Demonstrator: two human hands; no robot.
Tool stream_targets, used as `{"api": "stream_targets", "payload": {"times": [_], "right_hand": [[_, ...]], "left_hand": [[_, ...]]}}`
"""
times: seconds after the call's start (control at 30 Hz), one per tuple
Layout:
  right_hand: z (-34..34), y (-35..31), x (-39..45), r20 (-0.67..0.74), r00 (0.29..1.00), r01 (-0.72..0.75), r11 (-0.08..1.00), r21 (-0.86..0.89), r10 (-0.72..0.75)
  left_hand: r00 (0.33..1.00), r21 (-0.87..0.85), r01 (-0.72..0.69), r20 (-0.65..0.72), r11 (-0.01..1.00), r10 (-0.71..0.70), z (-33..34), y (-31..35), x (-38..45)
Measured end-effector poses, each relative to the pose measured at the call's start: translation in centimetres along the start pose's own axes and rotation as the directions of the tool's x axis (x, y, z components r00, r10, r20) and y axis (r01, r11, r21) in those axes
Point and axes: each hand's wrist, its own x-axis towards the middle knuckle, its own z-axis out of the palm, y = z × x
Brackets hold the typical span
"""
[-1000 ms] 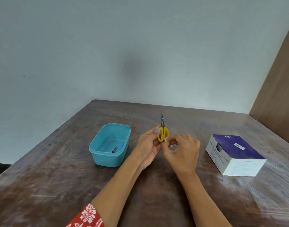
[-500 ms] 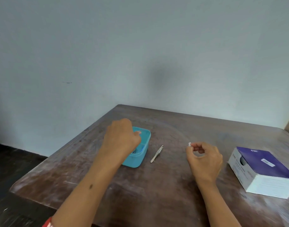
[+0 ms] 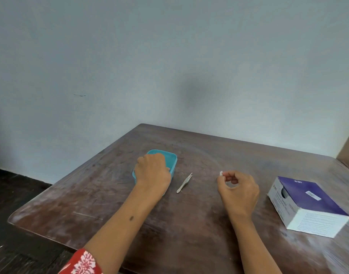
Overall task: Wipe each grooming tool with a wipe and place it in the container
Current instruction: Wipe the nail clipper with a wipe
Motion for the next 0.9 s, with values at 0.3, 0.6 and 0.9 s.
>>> {"api": "stream_targets", "payload": {"times": [0.3, 0.6, 0.9], "right_hand": [[0.2, 0.1, 0.1, -0.031, 0.999, -0.017, 1.000, -0.002, 0.017], [0.5, 0.7, 0.6, 0.140, 0.955, -0.288, 0.927, 0.241, 0.260], [1.4, 1.1, 1.2, 0.287, 0.813, -0.579, 0.658, 0.481, 0.506]], "left_hand": [[0.896, 0.075, -0.411, -0.151, 0.908, 0.418, 2.1, 3.6, -2.5], [0.928, 0.237, -0.371, 0.080, 0.898, 0.363, 6.6, 5.5, -1.8], [0.915, -0.248, -0.404, -0.111, 0.880, 0.389, 7.7, 5.5, -0.3]]}}
